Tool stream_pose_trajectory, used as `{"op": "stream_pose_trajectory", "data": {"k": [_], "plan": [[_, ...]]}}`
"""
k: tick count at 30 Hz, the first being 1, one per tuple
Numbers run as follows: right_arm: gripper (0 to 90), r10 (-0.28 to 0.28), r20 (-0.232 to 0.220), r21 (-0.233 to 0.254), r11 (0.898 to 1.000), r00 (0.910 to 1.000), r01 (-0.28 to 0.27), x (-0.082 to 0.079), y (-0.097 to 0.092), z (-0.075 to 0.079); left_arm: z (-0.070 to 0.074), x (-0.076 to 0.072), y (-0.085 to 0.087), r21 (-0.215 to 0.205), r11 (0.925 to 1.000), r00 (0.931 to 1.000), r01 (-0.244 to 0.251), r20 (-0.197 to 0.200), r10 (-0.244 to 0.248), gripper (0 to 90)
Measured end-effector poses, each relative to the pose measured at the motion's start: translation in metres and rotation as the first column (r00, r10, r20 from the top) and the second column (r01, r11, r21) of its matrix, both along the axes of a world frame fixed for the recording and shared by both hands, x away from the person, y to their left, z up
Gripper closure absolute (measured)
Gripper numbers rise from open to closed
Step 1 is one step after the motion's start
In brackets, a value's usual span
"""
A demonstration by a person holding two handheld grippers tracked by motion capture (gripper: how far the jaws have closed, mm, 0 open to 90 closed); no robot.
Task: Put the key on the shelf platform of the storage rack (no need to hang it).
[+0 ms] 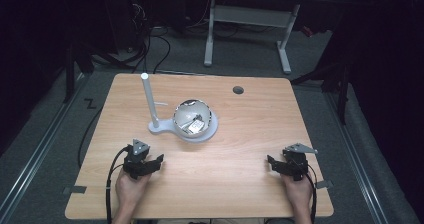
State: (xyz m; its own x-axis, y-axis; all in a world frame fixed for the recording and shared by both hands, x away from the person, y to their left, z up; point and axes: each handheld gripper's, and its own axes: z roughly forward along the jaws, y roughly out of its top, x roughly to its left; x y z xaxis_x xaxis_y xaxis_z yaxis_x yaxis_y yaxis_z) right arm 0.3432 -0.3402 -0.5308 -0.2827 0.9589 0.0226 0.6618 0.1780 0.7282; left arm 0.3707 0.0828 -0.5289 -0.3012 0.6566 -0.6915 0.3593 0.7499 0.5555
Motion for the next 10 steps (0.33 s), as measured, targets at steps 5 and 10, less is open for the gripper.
{"op": "stream_pose_trajectory", "data": {"k": [5, 10], "plan": [[30.1, 0.001, 0.0, -0.002, 1.0, 1.0, -0.001, 0.0, 0.0003, 0.0, -0.0062, -0.0046, -0.0032, -0.008, 0.9998, 0.9994, -0.016, 0.031, 0.016, 36.0], [30.1, 0.0, 0.0, -0.004, 1.0, 1.0, 0.0, -0.0001, 0.0005, 0.0, -0.006, -0.0053, -0.0037, -0.012, 0.9998, 0.9995, -0.017, 0.026, 0.018, 34.9]]}}
